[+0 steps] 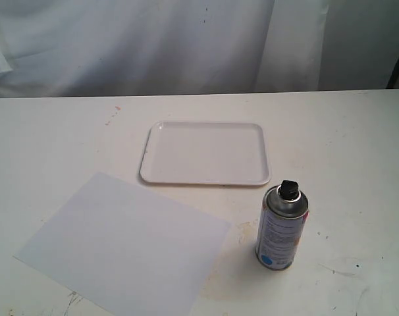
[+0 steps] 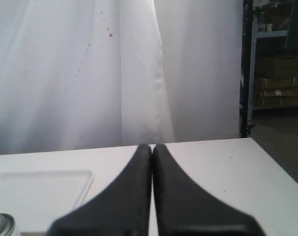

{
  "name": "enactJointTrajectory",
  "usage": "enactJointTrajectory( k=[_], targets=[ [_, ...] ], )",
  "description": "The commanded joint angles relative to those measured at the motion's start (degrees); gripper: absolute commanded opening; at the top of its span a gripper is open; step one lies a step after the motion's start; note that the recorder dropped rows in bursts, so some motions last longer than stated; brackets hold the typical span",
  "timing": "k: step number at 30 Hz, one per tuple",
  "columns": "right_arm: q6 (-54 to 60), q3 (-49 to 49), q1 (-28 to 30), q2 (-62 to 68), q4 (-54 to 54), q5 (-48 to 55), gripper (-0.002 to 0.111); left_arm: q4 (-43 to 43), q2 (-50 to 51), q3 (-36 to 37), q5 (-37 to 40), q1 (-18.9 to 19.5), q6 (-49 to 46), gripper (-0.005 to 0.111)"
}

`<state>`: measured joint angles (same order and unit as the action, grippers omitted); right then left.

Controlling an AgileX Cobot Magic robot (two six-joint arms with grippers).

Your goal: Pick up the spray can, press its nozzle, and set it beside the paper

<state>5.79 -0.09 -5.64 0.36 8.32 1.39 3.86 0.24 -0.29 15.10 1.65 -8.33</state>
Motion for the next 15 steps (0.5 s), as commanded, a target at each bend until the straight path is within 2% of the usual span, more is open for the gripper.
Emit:
enactJointTrajectory(
  k=[1, 8, 15],
  targets=[
    [-0.2, 0.1, 0.4, -0.4, 0.2, -2.2, 0.000, -0.1, -0.2, 0.3, -0.1, 0.2, 0.5, 0.000],
    [-0.2, 0.1, 0.4, -0.4, 0.2, -9.1, 0.000, -0.1, -0.2, 0.3, -0.1, 0.2, 0.5, 0.000],
    [0.1, -4.3, 0.4, -0.4, 0.0, -1.7, 0.000, -0.1, -0.2, 0.3, -0.1, 0.2, 0.5, 0.000]
  ],
)
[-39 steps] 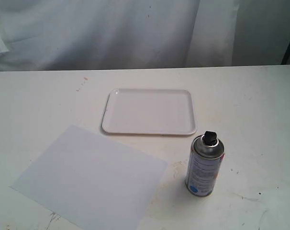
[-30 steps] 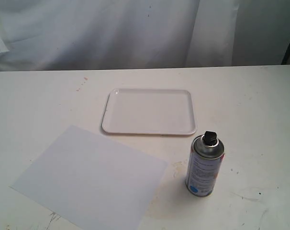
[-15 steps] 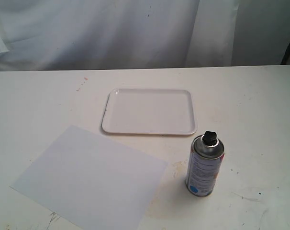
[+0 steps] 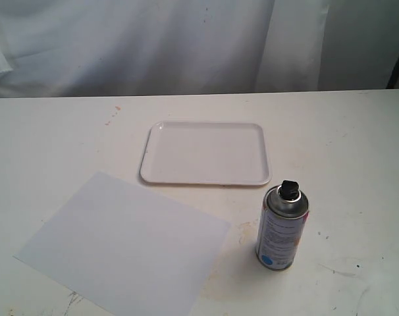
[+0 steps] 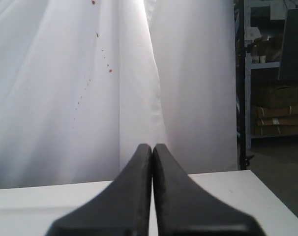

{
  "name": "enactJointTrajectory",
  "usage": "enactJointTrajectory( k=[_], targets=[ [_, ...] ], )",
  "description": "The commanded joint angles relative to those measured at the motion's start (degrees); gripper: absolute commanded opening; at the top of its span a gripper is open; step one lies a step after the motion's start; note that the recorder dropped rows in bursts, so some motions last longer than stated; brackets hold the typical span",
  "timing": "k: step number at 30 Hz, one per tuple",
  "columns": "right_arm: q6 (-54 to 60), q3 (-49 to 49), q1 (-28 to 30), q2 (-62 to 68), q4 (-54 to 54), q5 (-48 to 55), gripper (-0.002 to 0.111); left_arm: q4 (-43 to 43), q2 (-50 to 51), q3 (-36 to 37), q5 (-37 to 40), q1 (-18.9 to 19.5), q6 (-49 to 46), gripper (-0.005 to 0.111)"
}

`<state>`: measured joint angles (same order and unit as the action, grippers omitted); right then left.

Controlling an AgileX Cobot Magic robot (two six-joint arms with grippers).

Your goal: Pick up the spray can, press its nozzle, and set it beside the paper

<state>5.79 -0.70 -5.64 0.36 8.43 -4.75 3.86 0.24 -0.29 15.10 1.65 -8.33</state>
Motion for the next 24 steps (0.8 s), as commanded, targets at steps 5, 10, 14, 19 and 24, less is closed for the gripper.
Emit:
enactJointTrajectory(
  k=[5, 10, 14, 19, 24],
  targets=[
    [2.3, -10.2, 0.4, 1.4, -0.4, 9.3, 0.000, -0.1, -0.2, 0.3, -0.1, 0.2, 0.5, 0.000],
    [2.9, -15.6, 0.4, 8.4, -0.4, 11.3, 0.000, -0.1, -0.2, 0.3, -0.1, 0.2, 0.5, 0.000],
    [3.0, -19.4, 0.3, 15.8, -0.4, 13.4, 0.000, -0.1, -0.2, 0.3, -0.1, 0.2, 0.5, 0.000],
    [4.2, -23.9, -2.1, 26.2, 0.0, 15.7, 0.000, -0.1, -0.2, 0.3, -0.1, 0.2, 0.5, 0.000],
    [4.5, -25.1, -4.0, 34.6, 0.4, 17.2, 0.000, -0.1, -0.2, 0.3, -0.1, 0.2, 0.5, 0.000]
  ],
)
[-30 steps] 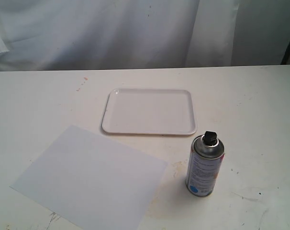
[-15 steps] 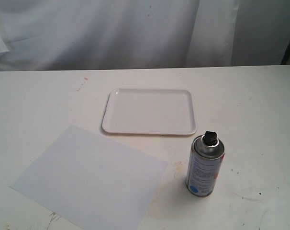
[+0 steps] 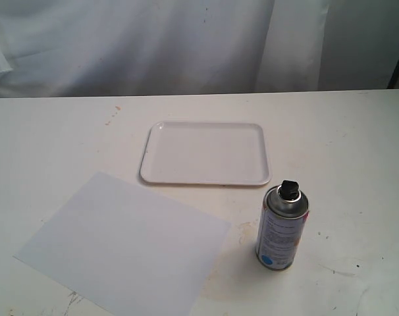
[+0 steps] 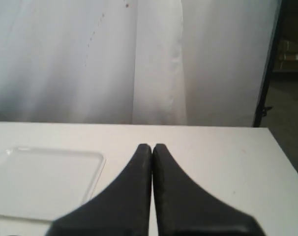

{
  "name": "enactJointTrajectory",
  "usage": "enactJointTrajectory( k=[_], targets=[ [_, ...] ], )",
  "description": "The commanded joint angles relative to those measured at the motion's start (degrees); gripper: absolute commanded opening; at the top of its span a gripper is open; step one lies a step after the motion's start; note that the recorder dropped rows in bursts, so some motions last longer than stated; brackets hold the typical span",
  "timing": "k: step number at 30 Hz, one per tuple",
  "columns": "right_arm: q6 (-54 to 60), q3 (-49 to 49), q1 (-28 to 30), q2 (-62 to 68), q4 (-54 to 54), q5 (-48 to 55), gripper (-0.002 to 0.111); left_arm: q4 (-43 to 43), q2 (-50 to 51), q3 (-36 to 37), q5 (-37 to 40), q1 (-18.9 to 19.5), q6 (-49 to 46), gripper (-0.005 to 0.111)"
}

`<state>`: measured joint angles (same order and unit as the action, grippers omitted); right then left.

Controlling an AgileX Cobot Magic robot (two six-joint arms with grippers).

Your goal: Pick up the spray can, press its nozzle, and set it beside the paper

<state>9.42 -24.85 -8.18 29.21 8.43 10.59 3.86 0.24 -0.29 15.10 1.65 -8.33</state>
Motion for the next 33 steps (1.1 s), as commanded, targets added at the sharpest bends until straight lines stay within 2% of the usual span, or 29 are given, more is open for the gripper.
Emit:
enactJointTrajectory(
  k=[1, 9, 13, 19, 33],
  targets=[
    [0.9, -1.0, -1.7, 7.0, 1.1, 3.2, 0.000, -0.1, -0.2, 0.3, -0.1, 0.2, 0.5, 0.000],
    [1.0, 2.4, -3.5, 13.7, 1.6, 5.2, 0.000, -0.1, -0.2, 0.3, -0.1, 0.2, 0.5, 0.000],
    [0.9, 7.3, -3.5, 14.4, 2.4, -3.2, 0.000, -0.1, -0.2, 0.3, -0.1, 0.2, 0.5, 0.000],
    [0.8, 13.7, -3.5, 14.4, 10.0, -16.7, 0.000, -0.1, -0.2, 0.3, -0.1, 0.2, 0.5, 0.000],
    [1.3, 14.2, -5.6, 16.8, 4.4, -22.5, 0.000, -0.1, -0.2, 0.3, -0.1, 0.2, 0.5, 0.000]
  ],
)
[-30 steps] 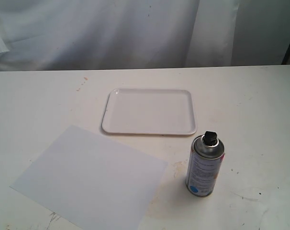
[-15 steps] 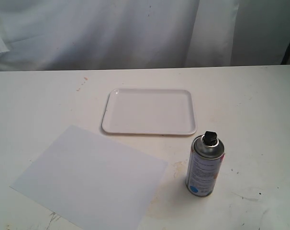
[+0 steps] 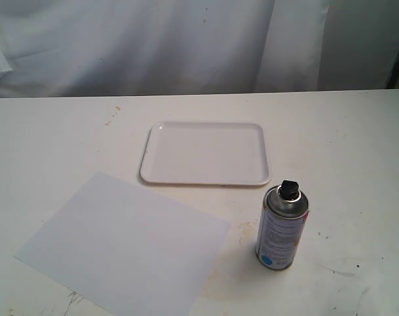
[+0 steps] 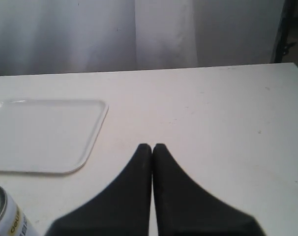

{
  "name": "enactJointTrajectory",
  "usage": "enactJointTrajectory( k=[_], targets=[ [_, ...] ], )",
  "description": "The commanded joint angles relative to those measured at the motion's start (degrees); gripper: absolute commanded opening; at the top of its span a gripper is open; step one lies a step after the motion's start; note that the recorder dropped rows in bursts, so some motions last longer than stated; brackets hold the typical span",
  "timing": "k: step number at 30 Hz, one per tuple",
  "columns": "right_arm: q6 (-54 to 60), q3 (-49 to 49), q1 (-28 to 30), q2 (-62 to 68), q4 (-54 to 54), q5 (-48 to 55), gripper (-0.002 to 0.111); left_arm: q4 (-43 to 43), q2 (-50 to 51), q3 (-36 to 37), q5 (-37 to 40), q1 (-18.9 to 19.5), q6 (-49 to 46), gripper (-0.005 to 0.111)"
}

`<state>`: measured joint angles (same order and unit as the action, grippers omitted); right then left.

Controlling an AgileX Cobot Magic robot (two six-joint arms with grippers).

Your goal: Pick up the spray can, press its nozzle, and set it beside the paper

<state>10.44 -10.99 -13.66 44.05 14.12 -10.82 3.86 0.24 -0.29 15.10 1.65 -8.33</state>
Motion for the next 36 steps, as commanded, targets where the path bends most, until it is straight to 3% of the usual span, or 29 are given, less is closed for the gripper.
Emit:
enactJointTrajectory(
  k=[1, 15, 23, 26, 28, 31, 33, 36],
  targets=[
    [0.3, 0.3, -0.1, 3.0, -1.3, -1.1, 0.000, -0.1, -0.2, 0.3, -0.1, 0.2, 0.5, 0.000],
    [-3.1, 0.3, -7.3, 19.8, -1.2, -2.0, 0.000, -0.1, -0.2, 0.3, -0.1, 0.2, 0.5, 0.000],
    [-6.0, 6.3, -12.4, 22.3, -1.3, -15.9, 0.000, -0.1, -0.2, 0.3, -0.1, 0.2, 0.5, 0.000],
    [-7.7, 7.4, -12.7, 22.3, -7.8, -17.3, 0.004, -0.1, -0.2, 0.3, -0.1, 0.2, 0.5, 0.000],
    [-13.4, 7.4, -12.7, 22.3, -16.0, -16.6, 0.012, -0.1, -0.2, 0.3, -0.1, 0.2, 0.5, 0.000],
    [-24.7, 7.4, -12.7, 22.3, -31.1, -17.0, 0.050, -0.1, -0.2, 0.3, -0.1, 0.2, 0.5, 0.000],
    [-31.6, 7.4, -12.7, 22.3, -32.6, -17.2, 0.074, -0.1, -0.2, 0.3, -0.1, 0.2, 0.5, 0.000],
    [-32.9, 7.4, -12.7, 22.7, -32.5, -17.5, 0.082, -0.1, -0.2, 0.3, -0.1, 0.2, 0.5, 0.000]
  ],
)
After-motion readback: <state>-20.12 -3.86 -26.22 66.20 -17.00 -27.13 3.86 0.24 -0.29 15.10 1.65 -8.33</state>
